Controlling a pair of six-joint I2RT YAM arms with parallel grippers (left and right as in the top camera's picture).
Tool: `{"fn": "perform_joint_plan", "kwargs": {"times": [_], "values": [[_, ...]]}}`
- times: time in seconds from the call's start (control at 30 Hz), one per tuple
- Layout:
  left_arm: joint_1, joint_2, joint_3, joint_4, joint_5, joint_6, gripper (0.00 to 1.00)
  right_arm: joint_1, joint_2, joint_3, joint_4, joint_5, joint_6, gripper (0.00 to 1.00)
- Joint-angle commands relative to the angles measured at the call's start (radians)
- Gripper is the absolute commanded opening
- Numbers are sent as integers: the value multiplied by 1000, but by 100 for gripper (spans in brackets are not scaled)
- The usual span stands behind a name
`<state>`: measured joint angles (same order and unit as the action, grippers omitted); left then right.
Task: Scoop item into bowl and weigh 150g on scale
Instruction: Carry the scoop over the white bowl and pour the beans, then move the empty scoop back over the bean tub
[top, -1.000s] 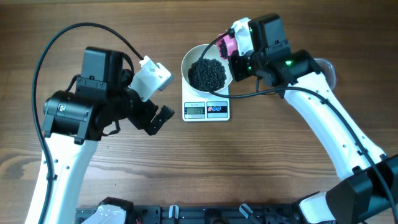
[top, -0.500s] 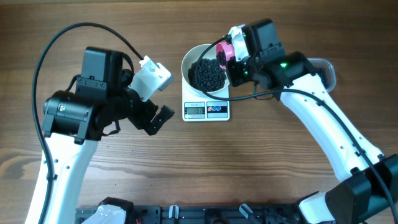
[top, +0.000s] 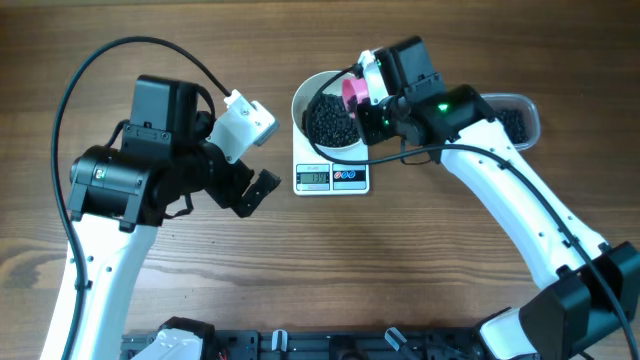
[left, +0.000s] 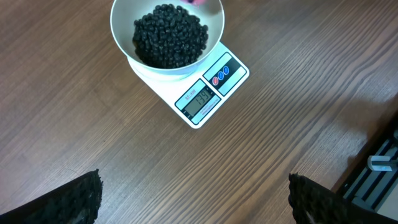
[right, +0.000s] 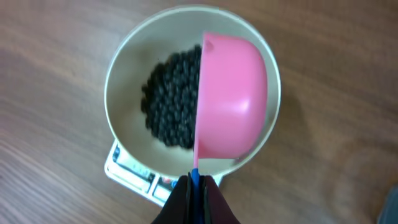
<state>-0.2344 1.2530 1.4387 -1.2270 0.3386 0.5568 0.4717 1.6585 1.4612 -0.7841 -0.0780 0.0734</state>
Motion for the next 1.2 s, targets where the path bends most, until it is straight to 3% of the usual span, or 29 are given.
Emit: {"fn": "perform_joint_plan", "kwargs": {"times": [0.0,0.07,0.13,0.17,0.2,0.27,0.33,0.43,0.5,0.57,0.63,0.7,0.73,0.77,0.87,0.93,1.0,1.1,1.17], "values": [[6,3,14,1,1,16,100,3,14,10,22,8,18,4],[6,3,14,1,2,16,100,10,15,10,9,6,-54,4],[6,3,14,1,2,15,100,10,16,10,19,71,5,4],[6,3,14,1,2,16,100,16,20,10,20,16,-41,4],[6,3,14,1,2,16,100,19,20,10,-18,118,-83,4],[6,3,14,1,2,16,100,21,20,10,17,27,-50,4],[6,3,14,1,1,15,100,27,20,10,2,105,-95,4],[6,3,14,1,2,15,100,45,20,10,64,18,-101,4],[6,3,14,1,2,15,100,53,20,10,34,184,-140,4],[6,3,14,1,1,15,100,63,20,10,61,103,-156,4],[6,3,14,1,2,16,100,68,20,10,39,296,-190,4],[6,3,14,1,2,16,100,74,20,10,78,150,-188,4],[6,3,14,1,1,15,100,75,20,10,59,173,-210,4],[6,3,14,1,1,15,100,75,20,10,43,297,-211,4],[6,3,14,1,2,15,100,83,20,10,78,158,-180,4],[6,3,14,1,2,15,100,85,20,10,28,311,-202,4],[6,3,14,1,2,16,100,91,20,10,76,209,-185,4],[6,3,14,1,1,16,100,66,18,10,79,267,-39,4],[6,3,14,1,2,16,100,-3,-18,10,6,265,-17,4]]}}
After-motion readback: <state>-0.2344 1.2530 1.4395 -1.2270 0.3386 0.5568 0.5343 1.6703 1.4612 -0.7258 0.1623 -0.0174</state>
